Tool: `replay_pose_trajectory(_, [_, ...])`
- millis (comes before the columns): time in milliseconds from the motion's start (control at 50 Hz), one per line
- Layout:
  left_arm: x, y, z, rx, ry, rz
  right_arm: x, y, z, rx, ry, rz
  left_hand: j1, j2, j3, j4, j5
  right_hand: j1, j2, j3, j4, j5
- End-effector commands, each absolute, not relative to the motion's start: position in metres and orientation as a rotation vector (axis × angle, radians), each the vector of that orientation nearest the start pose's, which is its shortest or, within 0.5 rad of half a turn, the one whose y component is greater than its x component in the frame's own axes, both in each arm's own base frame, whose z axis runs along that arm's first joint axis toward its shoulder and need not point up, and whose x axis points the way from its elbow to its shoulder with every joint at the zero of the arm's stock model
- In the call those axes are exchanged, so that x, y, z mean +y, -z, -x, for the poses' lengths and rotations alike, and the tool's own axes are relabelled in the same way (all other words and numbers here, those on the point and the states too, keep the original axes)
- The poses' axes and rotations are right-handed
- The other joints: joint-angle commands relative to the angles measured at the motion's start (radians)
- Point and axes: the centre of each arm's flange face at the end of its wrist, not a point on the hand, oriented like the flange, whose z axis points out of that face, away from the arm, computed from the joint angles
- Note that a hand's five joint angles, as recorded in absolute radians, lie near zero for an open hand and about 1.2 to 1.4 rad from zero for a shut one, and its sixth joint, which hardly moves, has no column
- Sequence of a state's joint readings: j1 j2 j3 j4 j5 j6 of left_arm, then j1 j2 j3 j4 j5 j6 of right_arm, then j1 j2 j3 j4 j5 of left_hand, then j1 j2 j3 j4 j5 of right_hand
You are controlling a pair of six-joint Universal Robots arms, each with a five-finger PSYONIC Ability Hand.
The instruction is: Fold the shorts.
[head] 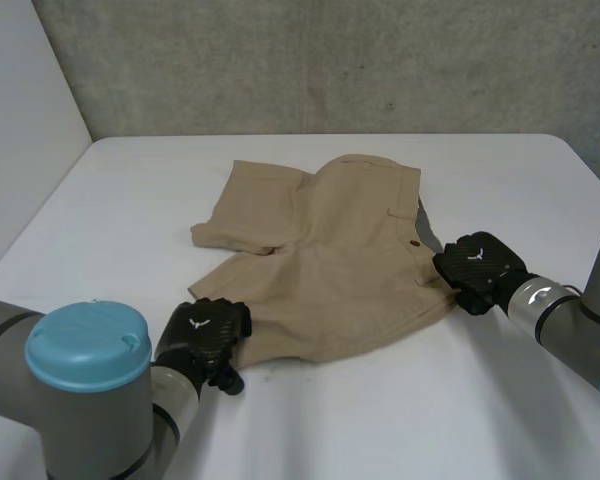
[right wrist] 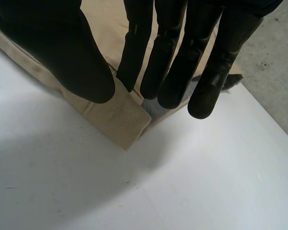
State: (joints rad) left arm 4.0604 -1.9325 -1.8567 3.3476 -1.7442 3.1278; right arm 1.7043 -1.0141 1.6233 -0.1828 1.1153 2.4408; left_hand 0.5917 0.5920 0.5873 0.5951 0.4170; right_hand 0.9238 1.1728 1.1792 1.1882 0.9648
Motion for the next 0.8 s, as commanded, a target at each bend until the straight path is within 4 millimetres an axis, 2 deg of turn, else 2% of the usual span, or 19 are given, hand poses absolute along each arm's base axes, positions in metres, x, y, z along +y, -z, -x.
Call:
replay_pose_trajectory(20, [-0.181, -0.125, 0.280, 2.706, 1.771, -0.779, -0.316, -0.126, -0.216, 2.159, 1.719, 1.354, 0.188, 0.187, 0.192, 0.184, 0.188, 0.472, 0.223, 0.217, 0.208, 0.257])
replay_pose_trajectory(80, [-0.187, -0.123, 0.280, 2.667, 1.788, -0.794, -0.315, -0.127, -0.216, 2.159, 1.720, 1.351, 0.276, 0.276, 0.281, 0.273, 0.276, 0.472, 0.223, 0.217, 0.208, 0.257])
replay_pose_trajectory(160, [-0.200, -0.124, 0.280, 2.580, 1.865, -0.800, -0.315, -0.127, -0.217, 2.165, 1.711, 1.314, 0.528, 0.528, 0.533, 0.525, 0.529, 0.472, 0.223, 0.217, 0.208, 0.257])
replay_pose_trajectory(180, [-0.206, -0.126, 0.280, 2.538, 1.900, -0.802, -0.316, -0.128, -0.217, 2.170, 1.708, 1.294, 0.657, 0.657, 0.661, 0.653, 0.657, 0.472, 0.223, 0.217, 0.208, 0.257])
replay_pose_trajectory(260, [-0.221, -0.127, 0.281, 2.436, 1.943, -0.827, -0.317, -0.132, -0.216, 2.174, 1.711, 1.238, 0.804, 0.804, 0.808, 0.801, 0.804, 0.472, 0.223, 0.217, 0.208, 0.257])
replay_pose_trajectory(400, [-0.237, -0.122, 0.274, 2.371, 1.894, -0.860, -0.315, -0.140, -0.215, 2.181, 1.704, 1.183, 0.805, 0.804, 0.809, 0.801, 0.805, 0.472, 0.223, 0.217, 0.208, 0.257])
replay_pose_trajectory(460, [-0.241, -0.124, 0.270, 2.367, 1.897, -0.838, -0.311, -0.146, -0.214, 2.189, 1.689, 1.185, 0.805, 0.804, 0.809, 0.801, 0.805, 0.129, -0.121, -0.127, -0.136, -0.087])
replay_pose_trajectory(480, [-0.241, -0.126, 0.270, 2.366, 1.902, -0.840, -0.309, -0.149, -0.215, 2.186, 1.682, 1.200, 0.805, 0.804, 0.809, 0.801, 0.805, -0.108, -0.357, -0.364, -0.373, -0.324])
replay_pose_trajectory(500, [-0.241, -0.127, 0.270, 2.361, 1.905, -0.842, -0.307, -0.151, -0.215, 2.181, 1.677, 1.206, 0.805, 0.804, 0.809, 0.801, 0.805, -0.175, -0.424, -0.430, -0.439, -0.390])
replay_pose_trajectory(620, [-0.243, -0.144, 0.271, 2.326, 1.978, -0.815, -0.305, -0.153, -0.215, 2.169, 1.673, 1.221, 0.805, 0.804, 0.809, 0.801, 0.805, -0.257, -0.507, -0.513, -0.522, -0.473])
replay_pose_trajectory(800, [-0.249, -0.151, 0.274, 2.304, 2.013, -0.799, -0.304, -0.144, -0.218, 2.155, 1.670, 1.310, 0.805, 0.804, 0.809, 0.801, 0.805, -0.266, -0.515, -0.522, -0.531, -0.482])
